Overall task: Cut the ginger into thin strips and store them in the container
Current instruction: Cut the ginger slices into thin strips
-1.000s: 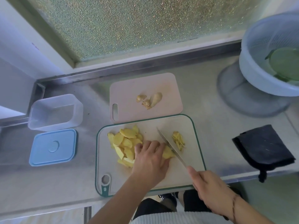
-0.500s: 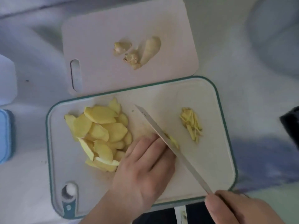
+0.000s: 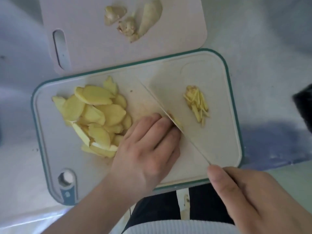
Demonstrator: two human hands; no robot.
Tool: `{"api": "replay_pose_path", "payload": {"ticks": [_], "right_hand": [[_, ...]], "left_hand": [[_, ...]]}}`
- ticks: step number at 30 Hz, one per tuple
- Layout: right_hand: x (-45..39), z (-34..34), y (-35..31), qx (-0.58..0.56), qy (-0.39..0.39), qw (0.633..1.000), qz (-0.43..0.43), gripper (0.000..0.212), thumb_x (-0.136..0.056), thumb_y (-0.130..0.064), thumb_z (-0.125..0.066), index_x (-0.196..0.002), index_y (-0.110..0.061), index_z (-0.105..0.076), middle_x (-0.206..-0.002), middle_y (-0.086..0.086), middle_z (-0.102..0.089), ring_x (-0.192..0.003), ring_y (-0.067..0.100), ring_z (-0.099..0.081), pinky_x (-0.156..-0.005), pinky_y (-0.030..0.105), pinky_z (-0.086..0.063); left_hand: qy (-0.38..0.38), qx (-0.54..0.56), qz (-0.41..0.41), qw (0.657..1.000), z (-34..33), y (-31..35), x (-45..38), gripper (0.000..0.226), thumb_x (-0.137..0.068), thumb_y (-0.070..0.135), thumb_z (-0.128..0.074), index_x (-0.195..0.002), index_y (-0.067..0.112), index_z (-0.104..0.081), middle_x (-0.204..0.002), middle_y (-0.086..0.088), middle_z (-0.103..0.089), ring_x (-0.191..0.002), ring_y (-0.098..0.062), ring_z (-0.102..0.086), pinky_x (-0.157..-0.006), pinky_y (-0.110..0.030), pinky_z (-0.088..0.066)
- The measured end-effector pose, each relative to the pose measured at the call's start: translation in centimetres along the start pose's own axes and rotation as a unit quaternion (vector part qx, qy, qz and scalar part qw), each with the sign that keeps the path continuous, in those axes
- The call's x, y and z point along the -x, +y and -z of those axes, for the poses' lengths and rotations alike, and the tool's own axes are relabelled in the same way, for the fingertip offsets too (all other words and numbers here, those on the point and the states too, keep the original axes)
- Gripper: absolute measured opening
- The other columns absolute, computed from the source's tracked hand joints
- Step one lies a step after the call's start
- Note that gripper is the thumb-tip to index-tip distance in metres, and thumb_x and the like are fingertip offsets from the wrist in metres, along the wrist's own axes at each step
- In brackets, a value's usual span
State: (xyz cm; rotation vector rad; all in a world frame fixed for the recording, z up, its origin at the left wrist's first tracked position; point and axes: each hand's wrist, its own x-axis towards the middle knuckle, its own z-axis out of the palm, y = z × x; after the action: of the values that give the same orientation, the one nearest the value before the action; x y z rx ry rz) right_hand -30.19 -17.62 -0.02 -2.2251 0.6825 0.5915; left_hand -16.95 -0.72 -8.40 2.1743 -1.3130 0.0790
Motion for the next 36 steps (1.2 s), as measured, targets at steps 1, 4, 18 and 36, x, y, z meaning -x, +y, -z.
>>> {"api": "replay_pose_path", "payload": {"ticks": [1,4,18,36], "right_hand": [[-0.3,-1.0,-1.9,-0.066,-0.05,0.996,-0.038,0.07,-0.069,-0.084,-0.008,-0.066,-0.031,-0.053,-0.055,-0.013,-0.056,-0.06,0.001,-0.056,-0.054,0.013,-0.039],[-0.2,-1.3,-2.3,-0.089,-0.036,0.995,-0.011,0.067,-0.073,-0.082,-0.013,-0.07,-0.025,-0.048,-0.044,-0.003,-0.045,-0.045,0.009,-0.047,-0.048,0.016,-0.036],[-2.6,-2.1,-2.7,-0.083,-0.009,0.996,-0.026,0.072,-0.081,-0.078,-0.017,-0.045,-0.017,-0.028,-0.036,-0.001,-0.028,-0.034,0.013,-0.03,-0.041,0.016,-0.029],[-2.5,-2.5,-2.9,-0.055,0.009,0.998,-0.016,0.067,-0.082,-0.076,-0.016,-0.048,-0.019,-0.023,-0.04,-0.001,-0.029,-0.039,0.014,-0.033,-0.042,0.012,-0.029]], "left_hand": [[-0.007,-0.004,0.0,1.0,0.0,-0.2,-0.2,0.01,-0.094,0.003,-0.067,-0.094,-0.003,-0.075,-0.098,-0.015,-0.071,-0.093,-0.037,-0.068,-0.081,-0.045,-0.054],[-0.006,-0.009,-0.006,1.0,-0.2,-0.5,0.0,0.012,-0.095,0.002,-0.065,-0.094,-0.005,-0.075,-0.099,-0.017,-0.072,-0.094,-0.037,-0.069,-0.083,-0.045,-0.055],[-0.016,-0.01,-0.006,1.0,-0.6,-0.7,0.7,0.013,-0.094,0.006,-0.07,-0.1,-0.004,-0.076,-0.109,-0.016,-0.073,-0.096,-0.036,-0.068,-0.085,-0.045,-0.055],[0.013,0.01,-0.007,1.0,-0.5,-1.0,0.5,0.01,-0.091,0.005,-0.074,-0.096,-0.003,-0.078,-0.105,-0.012,-0.074,-0.091,-0.034,-0.069,-0.085,-0.039,-0.055]]}}
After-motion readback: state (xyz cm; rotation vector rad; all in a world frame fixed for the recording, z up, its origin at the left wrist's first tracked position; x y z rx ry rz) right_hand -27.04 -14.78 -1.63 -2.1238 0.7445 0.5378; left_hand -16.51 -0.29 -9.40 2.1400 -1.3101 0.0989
